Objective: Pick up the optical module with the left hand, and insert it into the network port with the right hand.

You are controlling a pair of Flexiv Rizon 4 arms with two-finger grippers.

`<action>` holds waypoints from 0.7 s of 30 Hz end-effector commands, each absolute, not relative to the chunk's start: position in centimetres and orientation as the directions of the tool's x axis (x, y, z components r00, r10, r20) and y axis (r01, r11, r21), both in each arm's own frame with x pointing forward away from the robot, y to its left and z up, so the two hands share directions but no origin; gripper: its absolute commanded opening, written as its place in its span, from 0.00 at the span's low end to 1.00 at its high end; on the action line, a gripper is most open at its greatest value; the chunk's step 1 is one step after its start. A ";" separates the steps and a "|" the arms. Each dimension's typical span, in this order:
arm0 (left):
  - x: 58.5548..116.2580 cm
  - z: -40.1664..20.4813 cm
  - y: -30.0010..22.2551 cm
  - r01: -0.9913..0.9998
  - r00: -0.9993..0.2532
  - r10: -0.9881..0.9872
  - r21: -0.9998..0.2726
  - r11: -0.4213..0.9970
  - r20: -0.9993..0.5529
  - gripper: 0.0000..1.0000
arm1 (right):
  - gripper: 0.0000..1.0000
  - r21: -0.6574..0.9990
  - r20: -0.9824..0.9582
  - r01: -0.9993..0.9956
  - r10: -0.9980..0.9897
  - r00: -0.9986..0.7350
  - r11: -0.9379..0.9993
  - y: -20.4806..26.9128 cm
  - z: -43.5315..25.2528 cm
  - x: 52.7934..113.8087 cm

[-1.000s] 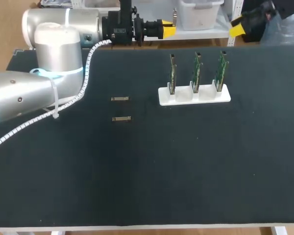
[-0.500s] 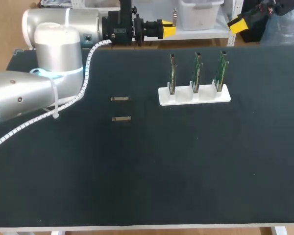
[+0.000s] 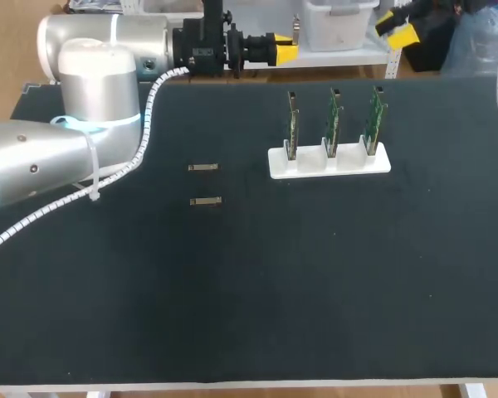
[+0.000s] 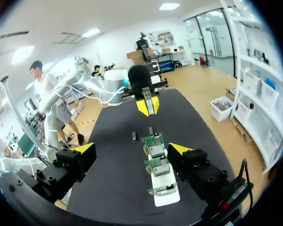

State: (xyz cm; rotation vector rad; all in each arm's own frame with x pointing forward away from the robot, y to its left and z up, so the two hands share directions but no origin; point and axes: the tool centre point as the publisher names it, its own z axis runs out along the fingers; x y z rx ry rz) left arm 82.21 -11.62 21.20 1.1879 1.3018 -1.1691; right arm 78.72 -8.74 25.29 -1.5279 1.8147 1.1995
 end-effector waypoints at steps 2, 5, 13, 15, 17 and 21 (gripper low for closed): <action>82.3 21.2 -11.7 0.998 -0.039 0.053 -0.036 0.059 -0.998 0.00 | 1.00 0.296 -0.789 -0.953 -0.578 -0.207 -0.064 -7.2 26.0 80.6; 82.3 21.2 -11.7 0.998 -0.039 0.053 -0.036 0.059 -0.998 0.00 | 1.00 0.297 -0.794 -0.950 -0.578 -0.187 -0.101 -6.4 25.9 80.9; 82.3 21.2 -11.7 0.998 -0.039 0.053 -0.036 0.059 -0.998 0.00 | 1.00 0.271 -0.790 -0.933 -0.609 -0.075 -0.235 -3.6 26.3 81.6; 82.3 21.2 -11.7 0.998 -0.039 0.053 -0.036 0.059 -0.998 0.00 | 1.00 0.257 -0.786 -0.931 -0.616 -0.046 -0.259 -3.0 26.7 81.8; 82.3 21.2 -11.7 0.998 -0.039 0.053 -0.036 0.059 -0.998 0.00 | 1.00 0.249 -0.789 -0.929 -0.614 -0.030 -0.274 -2.4 27.0 82.1; 82.3 21.2 -11.7 0.998 -0.039 0.053 -0.036 0.059 -0.998 0.00 | 1.00 0.238 -0.789 -0.924 -0.615 -0.005 -0.298 -1.4 27.2 82.6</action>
